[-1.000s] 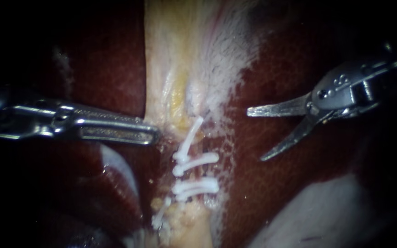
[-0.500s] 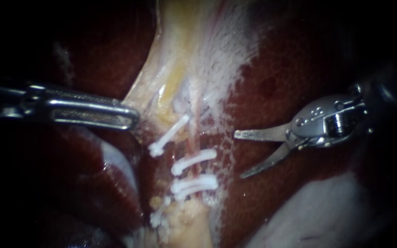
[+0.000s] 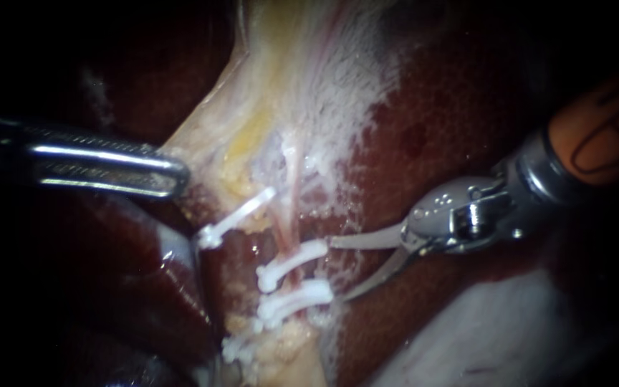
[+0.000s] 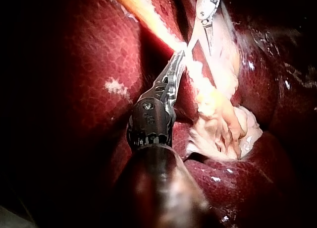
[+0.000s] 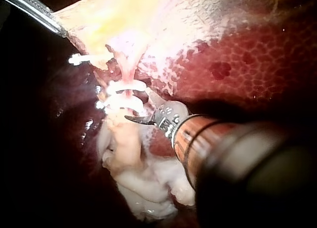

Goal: Go to the cutting position right tube

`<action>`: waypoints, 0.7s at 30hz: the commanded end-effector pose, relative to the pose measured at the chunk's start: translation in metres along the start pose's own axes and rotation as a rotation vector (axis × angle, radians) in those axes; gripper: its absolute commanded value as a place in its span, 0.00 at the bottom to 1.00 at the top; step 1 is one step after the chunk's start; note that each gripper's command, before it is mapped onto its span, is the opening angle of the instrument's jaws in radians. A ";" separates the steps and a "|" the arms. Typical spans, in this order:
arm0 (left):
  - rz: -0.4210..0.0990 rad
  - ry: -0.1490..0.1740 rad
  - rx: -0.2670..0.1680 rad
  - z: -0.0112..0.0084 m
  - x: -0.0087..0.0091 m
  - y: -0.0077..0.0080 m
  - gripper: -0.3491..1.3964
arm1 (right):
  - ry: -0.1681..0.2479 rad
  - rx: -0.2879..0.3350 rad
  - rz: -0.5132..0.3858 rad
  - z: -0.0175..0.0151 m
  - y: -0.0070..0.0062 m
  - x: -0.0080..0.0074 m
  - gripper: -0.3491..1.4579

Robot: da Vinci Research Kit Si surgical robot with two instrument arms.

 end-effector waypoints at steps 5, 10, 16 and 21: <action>0.001 0.000 -0.001 0.0000 0.0001 -0.0001 0.00 | -0.007 0.009 0.006 0.0010 0.0004 0.0002 0.41; 0.001 0.000 -0.002 0.0001 0.0001 -0.0001 0.00 | -0.010 0.008 0.016 0.0021 0.0006 0.0004 0.36; 0.001 0.000 -0.003 0.0002 0.0002 -0.0002 0.00 | -0.003 0.007 0.021 0.0032 0.0008 0.0010 0.33; 0.002 0.000 -0.004 0.0003 0.0003 -0.0002 0.00 | 0.016 0.014 0.031 0.0039 0.0010 0.0016 0.32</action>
